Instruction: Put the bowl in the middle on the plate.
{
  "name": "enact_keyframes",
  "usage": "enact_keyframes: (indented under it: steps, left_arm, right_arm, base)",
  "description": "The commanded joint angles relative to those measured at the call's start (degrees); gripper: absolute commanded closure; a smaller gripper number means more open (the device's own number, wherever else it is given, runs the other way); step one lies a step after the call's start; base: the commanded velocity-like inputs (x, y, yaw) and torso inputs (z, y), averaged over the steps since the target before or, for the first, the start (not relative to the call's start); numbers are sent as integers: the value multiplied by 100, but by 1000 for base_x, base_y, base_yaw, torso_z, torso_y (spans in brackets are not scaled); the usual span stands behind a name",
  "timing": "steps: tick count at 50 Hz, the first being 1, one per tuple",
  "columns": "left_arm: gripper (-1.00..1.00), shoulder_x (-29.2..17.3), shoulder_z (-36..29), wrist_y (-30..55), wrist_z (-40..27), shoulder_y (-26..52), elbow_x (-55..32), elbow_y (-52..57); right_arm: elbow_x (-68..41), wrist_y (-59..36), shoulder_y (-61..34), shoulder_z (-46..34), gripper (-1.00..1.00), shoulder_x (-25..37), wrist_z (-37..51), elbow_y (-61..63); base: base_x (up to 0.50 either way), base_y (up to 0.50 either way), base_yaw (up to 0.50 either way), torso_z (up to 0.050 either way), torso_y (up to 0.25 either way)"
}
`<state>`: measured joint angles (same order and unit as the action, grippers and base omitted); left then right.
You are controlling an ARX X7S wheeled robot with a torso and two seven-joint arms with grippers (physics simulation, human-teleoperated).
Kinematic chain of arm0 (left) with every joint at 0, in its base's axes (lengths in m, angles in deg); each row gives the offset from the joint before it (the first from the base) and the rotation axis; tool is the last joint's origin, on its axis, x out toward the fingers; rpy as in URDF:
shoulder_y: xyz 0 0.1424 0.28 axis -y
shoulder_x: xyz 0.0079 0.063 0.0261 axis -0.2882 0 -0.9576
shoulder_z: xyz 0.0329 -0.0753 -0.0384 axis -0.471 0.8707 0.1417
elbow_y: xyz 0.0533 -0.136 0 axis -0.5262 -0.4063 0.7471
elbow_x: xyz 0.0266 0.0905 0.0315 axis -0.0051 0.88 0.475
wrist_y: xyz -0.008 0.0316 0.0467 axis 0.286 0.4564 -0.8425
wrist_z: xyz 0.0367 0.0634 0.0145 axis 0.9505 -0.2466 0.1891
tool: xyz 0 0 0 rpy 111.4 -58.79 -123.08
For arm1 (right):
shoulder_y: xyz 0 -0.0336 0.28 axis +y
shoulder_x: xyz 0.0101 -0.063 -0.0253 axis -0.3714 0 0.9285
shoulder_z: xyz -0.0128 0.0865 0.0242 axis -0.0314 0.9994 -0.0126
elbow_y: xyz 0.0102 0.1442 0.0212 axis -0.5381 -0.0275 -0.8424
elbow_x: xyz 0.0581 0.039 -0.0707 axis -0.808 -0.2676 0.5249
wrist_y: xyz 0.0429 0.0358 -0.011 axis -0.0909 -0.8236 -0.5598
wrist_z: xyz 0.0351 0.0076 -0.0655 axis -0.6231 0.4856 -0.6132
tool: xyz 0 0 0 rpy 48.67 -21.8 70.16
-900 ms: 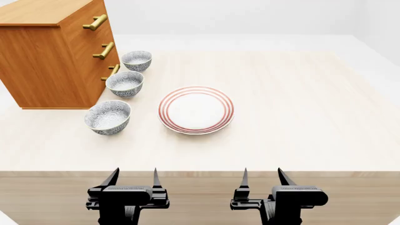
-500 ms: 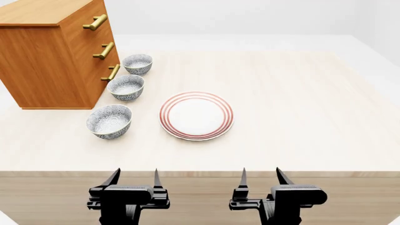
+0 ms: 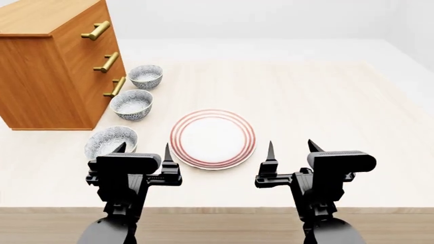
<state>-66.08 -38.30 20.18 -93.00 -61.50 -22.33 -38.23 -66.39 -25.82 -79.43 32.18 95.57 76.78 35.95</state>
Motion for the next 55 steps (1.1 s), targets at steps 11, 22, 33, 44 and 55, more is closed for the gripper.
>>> enact_keyframes:
  steps: [11, 22, 33, 44, 55]
  left_arm:
    - [-100, -133, -33, 78, -106, 101, -192, -47]
    - [-100, -192, -116, -8, -151, 74, -208, -106]
    - [-100, -256, -162, -6, -184, 35, -263, -67]
    - [-100, -290, -188, 34, -224, 37, -330, -30]
    - [-100, -327, -190, 1489, -580, 318, -472, 631]
  right_arm:
    - [-110, -186, -114, -110, -100, 87, 110, 79]
    - [-158, -108, -92, -131, -100, 123, 144, 6]
    - [-197, -101, -139, -274, -100, 145, 126, -23]
    - [-288, -235, -156, -282, -100, 164, 191, 32]
    - [-328, -413, -267, -376, -100, 236, 198, 27]
  base:
    - [500, 0, 0, 0, 0]
    - [500, 0, 0, 0, 0]
    - [364, 0, 0, 0, 1]
    - [142, 0, 0, 0, 0]
    - [0, 0, 0, 0, 0]
